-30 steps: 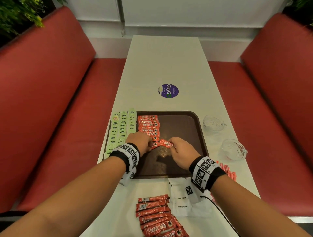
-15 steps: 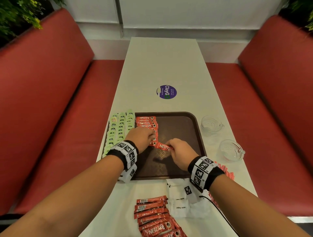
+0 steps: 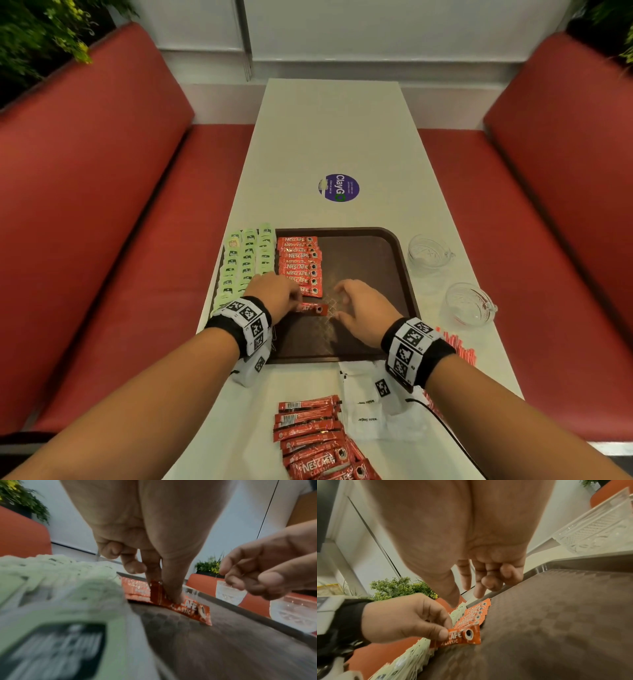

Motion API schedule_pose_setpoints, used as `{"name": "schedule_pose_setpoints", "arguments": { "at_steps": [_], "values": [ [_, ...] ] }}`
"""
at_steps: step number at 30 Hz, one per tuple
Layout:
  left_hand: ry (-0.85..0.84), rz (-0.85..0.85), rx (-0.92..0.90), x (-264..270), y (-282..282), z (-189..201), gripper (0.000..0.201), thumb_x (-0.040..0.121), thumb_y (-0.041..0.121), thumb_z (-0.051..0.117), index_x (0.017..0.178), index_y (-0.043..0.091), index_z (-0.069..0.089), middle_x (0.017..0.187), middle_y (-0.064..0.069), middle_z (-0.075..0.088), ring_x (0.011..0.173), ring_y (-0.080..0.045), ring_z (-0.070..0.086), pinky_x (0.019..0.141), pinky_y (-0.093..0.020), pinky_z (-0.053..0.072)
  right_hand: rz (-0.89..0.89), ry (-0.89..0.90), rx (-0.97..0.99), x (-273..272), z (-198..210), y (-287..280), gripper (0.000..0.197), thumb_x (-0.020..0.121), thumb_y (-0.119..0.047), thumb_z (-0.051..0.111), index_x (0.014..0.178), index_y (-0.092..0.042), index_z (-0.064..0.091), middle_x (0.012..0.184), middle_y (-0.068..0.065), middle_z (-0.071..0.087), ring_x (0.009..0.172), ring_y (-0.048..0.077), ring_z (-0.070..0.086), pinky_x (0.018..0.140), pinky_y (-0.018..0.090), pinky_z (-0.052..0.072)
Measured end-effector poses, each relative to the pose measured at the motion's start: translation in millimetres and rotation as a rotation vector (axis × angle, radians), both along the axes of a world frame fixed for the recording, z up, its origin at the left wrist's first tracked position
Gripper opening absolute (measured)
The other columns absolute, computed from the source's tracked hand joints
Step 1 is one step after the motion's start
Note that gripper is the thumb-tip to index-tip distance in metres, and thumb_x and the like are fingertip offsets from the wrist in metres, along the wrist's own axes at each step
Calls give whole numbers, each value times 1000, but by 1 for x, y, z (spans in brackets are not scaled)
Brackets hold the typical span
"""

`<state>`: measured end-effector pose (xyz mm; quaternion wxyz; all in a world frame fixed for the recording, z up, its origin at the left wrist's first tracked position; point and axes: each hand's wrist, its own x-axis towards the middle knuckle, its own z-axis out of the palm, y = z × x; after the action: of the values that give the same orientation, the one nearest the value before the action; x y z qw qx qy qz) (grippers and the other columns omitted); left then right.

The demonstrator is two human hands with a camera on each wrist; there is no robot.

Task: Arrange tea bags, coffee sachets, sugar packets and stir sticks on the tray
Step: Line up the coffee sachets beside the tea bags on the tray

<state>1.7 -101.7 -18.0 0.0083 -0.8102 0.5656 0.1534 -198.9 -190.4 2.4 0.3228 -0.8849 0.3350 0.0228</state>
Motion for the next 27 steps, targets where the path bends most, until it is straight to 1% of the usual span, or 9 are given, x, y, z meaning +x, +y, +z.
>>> {"name": "schedule_pose_setpoints", "arguments": {
  "at_steps": [5,10,12,14,15,17,20,24,27],
  "values": [
    [-157,-15,114,1,-1,-10,22,90,51,63,106,39,72,104,9,69,109,-19,54,97,-40,41,138,48,-29,-5,-1,7,24,93,-28,65,116,-23,60,101,-10,52,90,11,54,83,25,44],
    [-180,-74,137,-5,-8,-10,27,87,55,66,109,41,70,108,9,68,109,-18,55,95,-38,44,212,87,-25,-8,-1,17,21,91,-30,67,110,-25,61,94,-10,55,87,12,56,82,29,49],
    [-187,-62,175,-6,-11,-8,25,88,51,67,110,40,70,111,6,68,110,-19,56,96,-37,45,256,114,-33,-9,1,22,14,90,-32,69,97,-29,58,89,-11,53,85,13,56,78,30,49],
    [-190,-40,182,-5,-16,-7,23,90,47,66,111,39,71,112,3,67,111,-21,56,96,-37,45,325,146,-49,-10,3,29,26,88,-34,70,80,-34,46,84,-13,49,82,13,52,73,30,44],
    [-195,-39,182,-4,-18,-6,21,90,46,66,110,39,71,112,2,67,111,-21,56,95,-37,44,356,156,-57,-11,3,32,27,88,-36,70,79,-34,45,85,-13,50,83,13,51,73,30,43],
    [-198,-37,191,-4,-22,-5,18,90,44,66,107,38,71,111,3,67,110,-21,56,93,-36,43,418,169,-69,-13,5,41,20,87,-42,71,96,-28,60,95,-8,58,92,14,52,80,32,47],
    [-185,-24,159,-7,-22,-2,18,89,43,68,105,36,72,108,4,68,109,-20,57,92,-36,43,497,223,-71,-16,5,56,42,83,-48,73,115,-22,64,109,-4,62,103,16,52,87,36,49],
    [-102,-38,-16,-22,-3,8,26,89,50,62,106,31,71,101,5,70,100,-19,62,89,-37,50,556,253,-103,-22,3,76,42,81,-48,75,110,-21,62,110,-2,60,104,18,50,88,38,49],
    [107,-120,-97,-42,27,16,20,92,43,62,100,27,72,93,10,69,87,-12,61,83,-33,53,566,271,-124,-29,6,88,38,78,-46,78,94,-23,53,105,-1,57,95,20,53,79,37,50]
  ]
}}
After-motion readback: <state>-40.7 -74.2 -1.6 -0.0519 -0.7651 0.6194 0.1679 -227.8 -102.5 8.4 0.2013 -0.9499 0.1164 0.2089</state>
